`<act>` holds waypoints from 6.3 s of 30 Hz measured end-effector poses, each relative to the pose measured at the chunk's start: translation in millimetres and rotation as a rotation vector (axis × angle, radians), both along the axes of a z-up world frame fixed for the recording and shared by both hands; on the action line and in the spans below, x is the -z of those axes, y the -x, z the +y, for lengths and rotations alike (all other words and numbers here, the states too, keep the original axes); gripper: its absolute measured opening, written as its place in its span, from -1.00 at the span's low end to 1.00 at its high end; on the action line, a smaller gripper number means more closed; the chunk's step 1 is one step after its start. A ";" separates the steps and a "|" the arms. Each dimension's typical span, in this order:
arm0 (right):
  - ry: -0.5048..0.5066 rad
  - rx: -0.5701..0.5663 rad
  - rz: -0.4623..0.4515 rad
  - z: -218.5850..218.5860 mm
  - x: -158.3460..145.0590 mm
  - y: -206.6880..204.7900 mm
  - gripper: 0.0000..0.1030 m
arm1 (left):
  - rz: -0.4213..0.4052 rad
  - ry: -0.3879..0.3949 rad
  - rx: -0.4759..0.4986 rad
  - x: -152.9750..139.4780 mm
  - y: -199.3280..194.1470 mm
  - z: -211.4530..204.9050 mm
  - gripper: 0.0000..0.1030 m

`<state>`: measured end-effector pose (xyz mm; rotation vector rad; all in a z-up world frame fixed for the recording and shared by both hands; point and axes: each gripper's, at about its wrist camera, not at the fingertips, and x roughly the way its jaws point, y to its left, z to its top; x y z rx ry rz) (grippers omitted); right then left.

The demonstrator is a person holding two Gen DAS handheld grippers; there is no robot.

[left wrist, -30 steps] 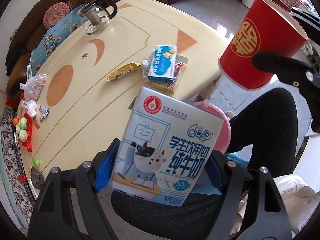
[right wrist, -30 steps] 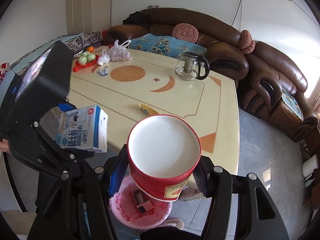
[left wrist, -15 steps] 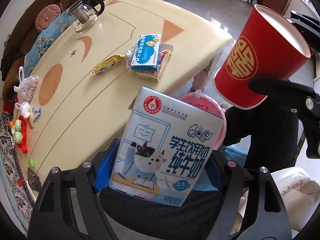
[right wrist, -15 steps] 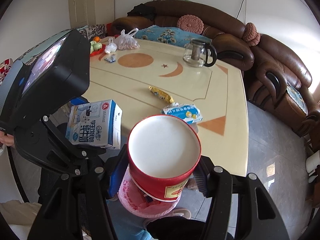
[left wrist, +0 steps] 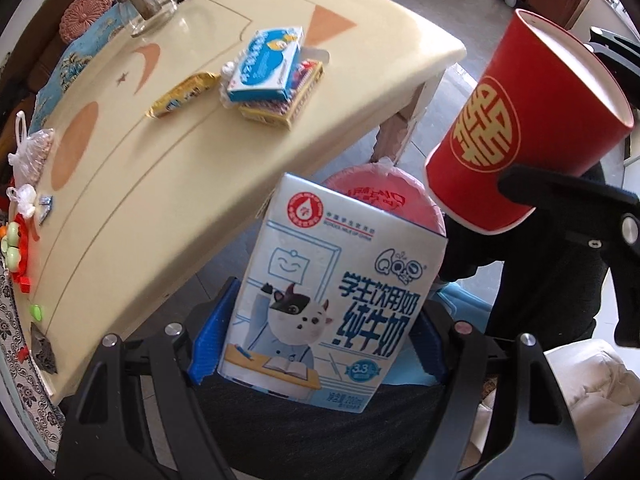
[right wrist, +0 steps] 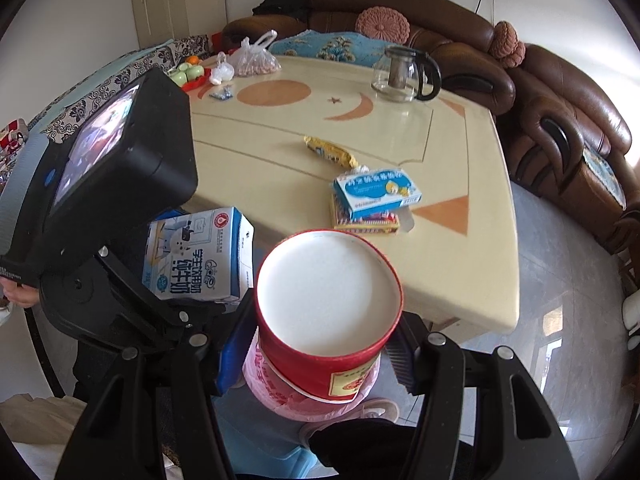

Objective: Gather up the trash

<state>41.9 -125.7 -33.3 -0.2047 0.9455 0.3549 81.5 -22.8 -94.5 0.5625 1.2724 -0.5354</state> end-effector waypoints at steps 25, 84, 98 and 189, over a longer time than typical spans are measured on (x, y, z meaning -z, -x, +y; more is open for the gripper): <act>0.027 0.098 0.157 -21.9 124.5 -28.4 0.12 | 0.181 0.002 -0.068 134.3 -17.1 -11.6 0.48; 0.084 0.163 0.419 -30.3 284.3 -70.2 0.30 | 0.542 0.055 -0.259 284.8 -65.6 -3.1 0.50; 0.089 0.157 0.423 -31.2 286.1 -69.4 0.37 | 0.529 0.051 -0.258 280.1 -64.8 -2.4 0.67; 0.396 -1.178 0.176 28.3 75.4 -230.9 0.74 | 0.228 -0.167 0.709 89.3 -290.4 -38.3 0.84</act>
